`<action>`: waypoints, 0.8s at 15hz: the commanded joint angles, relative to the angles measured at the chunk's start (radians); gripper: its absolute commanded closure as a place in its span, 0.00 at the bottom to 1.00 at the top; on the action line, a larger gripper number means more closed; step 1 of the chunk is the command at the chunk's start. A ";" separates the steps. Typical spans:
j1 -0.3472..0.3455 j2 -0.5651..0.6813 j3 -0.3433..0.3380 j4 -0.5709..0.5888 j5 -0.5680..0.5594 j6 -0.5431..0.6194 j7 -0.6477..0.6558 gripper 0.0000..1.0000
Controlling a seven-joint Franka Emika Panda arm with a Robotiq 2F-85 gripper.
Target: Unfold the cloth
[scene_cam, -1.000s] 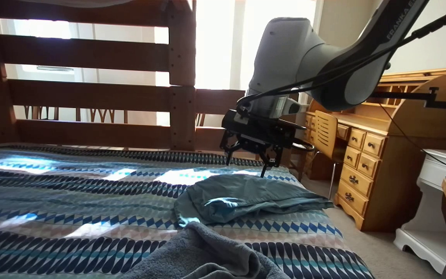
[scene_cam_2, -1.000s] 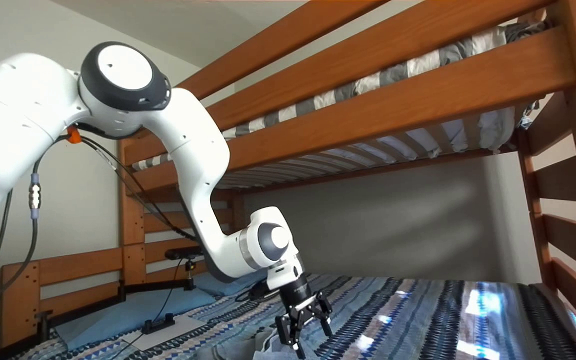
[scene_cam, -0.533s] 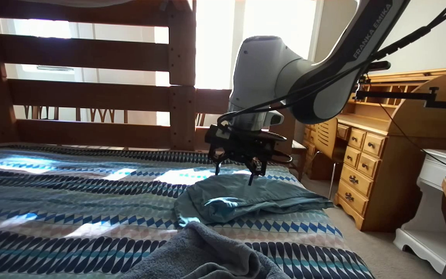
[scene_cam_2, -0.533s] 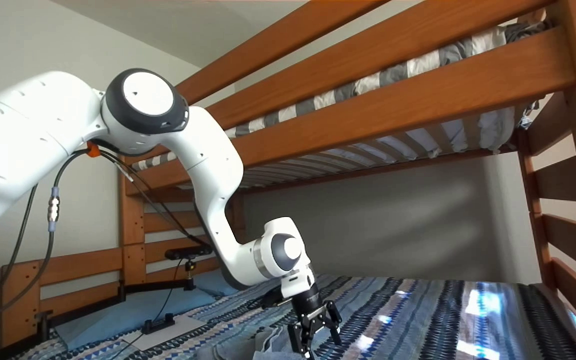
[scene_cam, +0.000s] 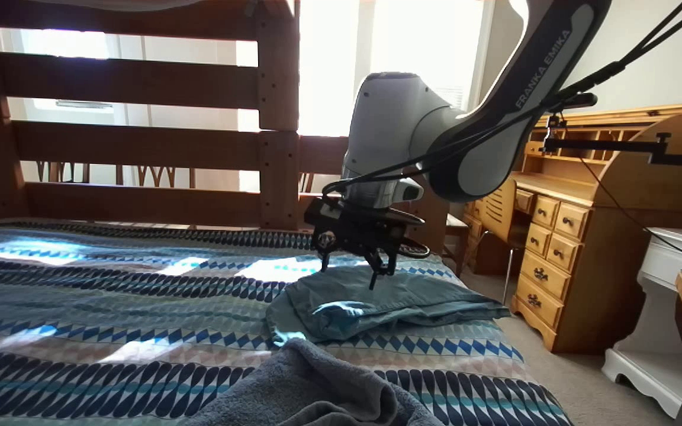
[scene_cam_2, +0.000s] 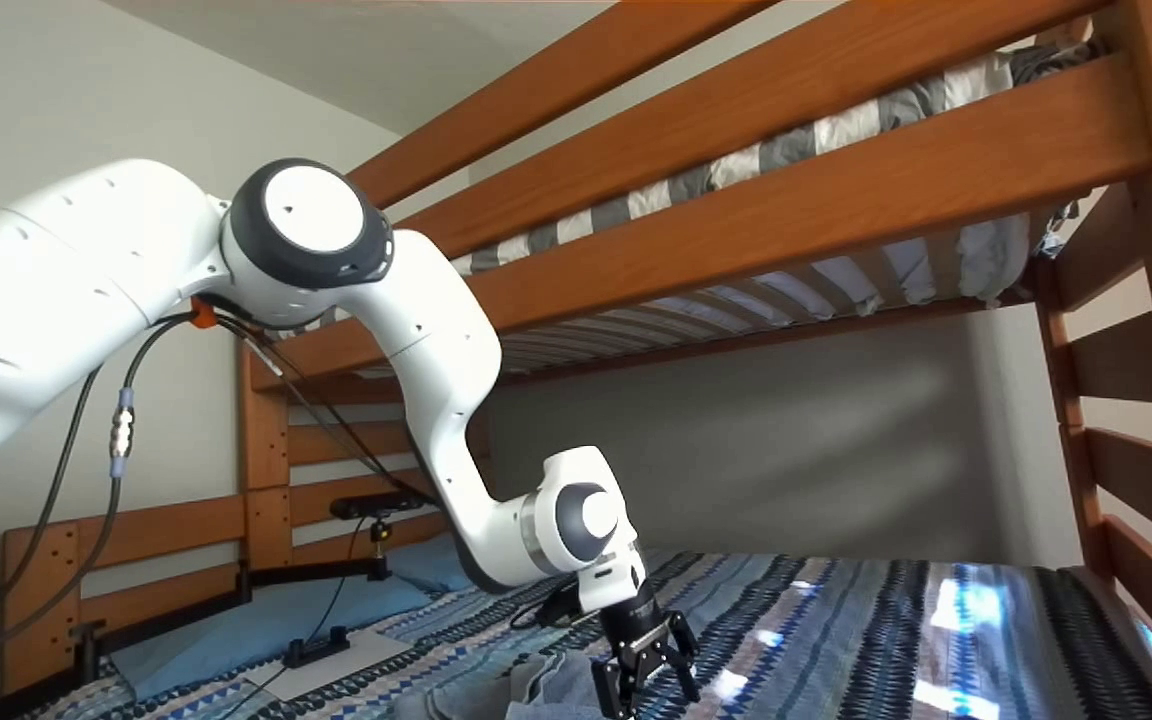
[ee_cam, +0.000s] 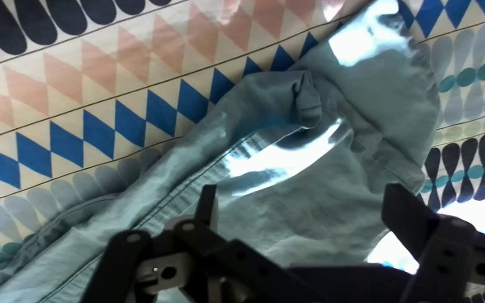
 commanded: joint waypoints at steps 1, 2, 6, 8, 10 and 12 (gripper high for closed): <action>-0.037 0.099 0.031 0.117 0.090 0.024 -0.100 0.00; -0.044 0.118 0.038 0.139 0.111 0.017 -0.128 0.00; -0.067 0.176 0.076 0.213 0.199 -0.028 -0.248 0.05; -0.057 0.203 0.068 0.248 0.226 -0.037 -0.281 0.29; -0.044 0.230 0.052 0.280 0.239 -0.033 -0.300 0.39; -0.040 0.251 0.044 0.304 0.245 -0.037 -0.315 0.40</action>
